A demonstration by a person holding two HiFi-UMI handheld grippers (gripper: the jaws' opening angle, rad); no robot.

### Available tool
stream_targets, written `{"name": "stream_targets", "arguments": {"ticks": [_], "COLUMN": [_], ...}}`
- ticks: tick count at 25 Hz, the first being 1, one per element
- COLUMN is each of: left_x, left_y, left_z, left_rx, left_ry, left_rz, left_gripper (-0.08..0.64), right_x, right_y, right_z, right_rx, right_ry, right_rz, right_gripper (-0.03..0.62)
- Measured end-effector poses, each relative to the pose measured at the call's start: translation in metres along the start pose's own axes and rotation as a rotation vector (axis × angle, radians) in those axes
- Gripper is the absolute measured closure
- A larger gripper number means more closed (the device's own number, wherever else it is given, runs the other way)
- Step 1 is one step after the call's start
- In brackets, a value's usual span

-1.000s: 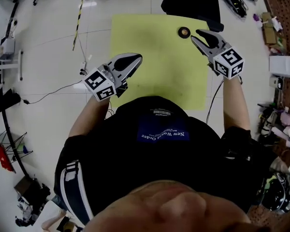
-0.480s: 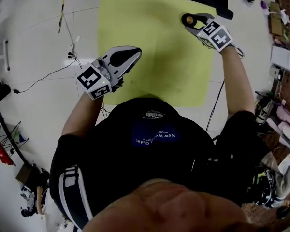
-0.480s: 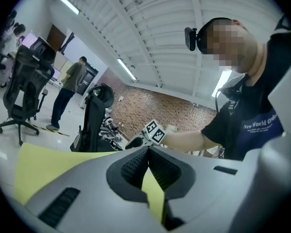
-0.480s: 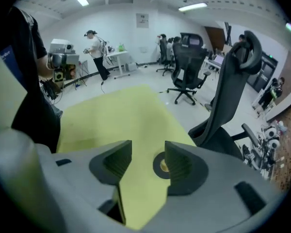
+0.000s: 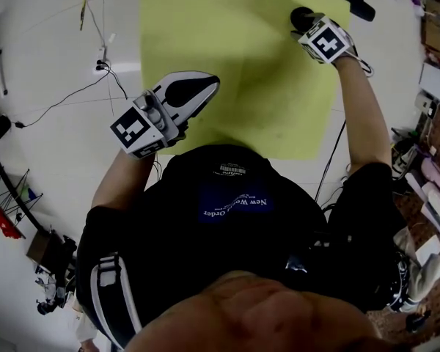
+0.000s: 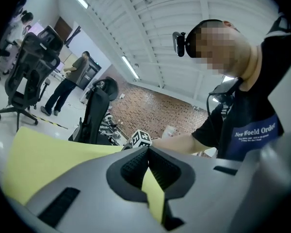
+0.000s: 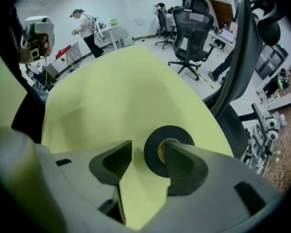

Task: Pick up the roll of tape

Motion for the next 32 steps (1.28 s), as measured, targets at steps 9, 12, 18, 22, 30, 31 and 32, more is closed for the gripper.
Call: {"name": "stream_targets", "arguments": {"ticks": [9,12,18,22,30,31,32], "left_x": [-0.007,-0.006,-0.005,0.002,0.043,0.049,0.055], "left_y": [-0.003,-0.007,0.001,0.019,0.071,0.077,0.083], "left_z": [0.004,0.003,0.015,0.027,0.05,0.054,0.058], "left_rx": [0.013,0.018,0.01,0.025,0.099,0.109,0.12], "left_ry": [0.007,0.006,0.027,0.039,0.085,0.092,0.099], "left_rz": [0.062,0.049,0.018,-0.038,-0.129,-0.136,-0.144], "left_gripper": [0.555,0.555,0.555,0.555,0.555,0.555,0.555], "right_x": [0.006,0.012,0.015,-0.013,-0.088,-0.098,-0.108], "right_y": [0.003,0.0,0.013,0.033,0.06,0.061,0.063], "right_z": [-0.009,-0.006,0.027,0.074,0.21,0.227,0.245], "right_rx": [-0.001,0.03,0.21,0.377,0.751,0.793,0.834], "right_ry": [0.075,0.085,0.025,-0.012,-0.075,-0.084,-0.091], "right_rz": [-0.029,-0.04,-0.098,-0.088,-0.071,-0.068,-0.063], "right_gripper": [0.441,0.472,0.486,0.488,0.489,0.49,0.491]}}
Point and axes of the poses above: the fingertips, and each gripper's own axes: z backward along the fingers, x to its right, y out of its top, the point moved 1 cm from there along z, backward along the fingers, and after that the axes turned 10 degrees about y, right-handed, at the moved point
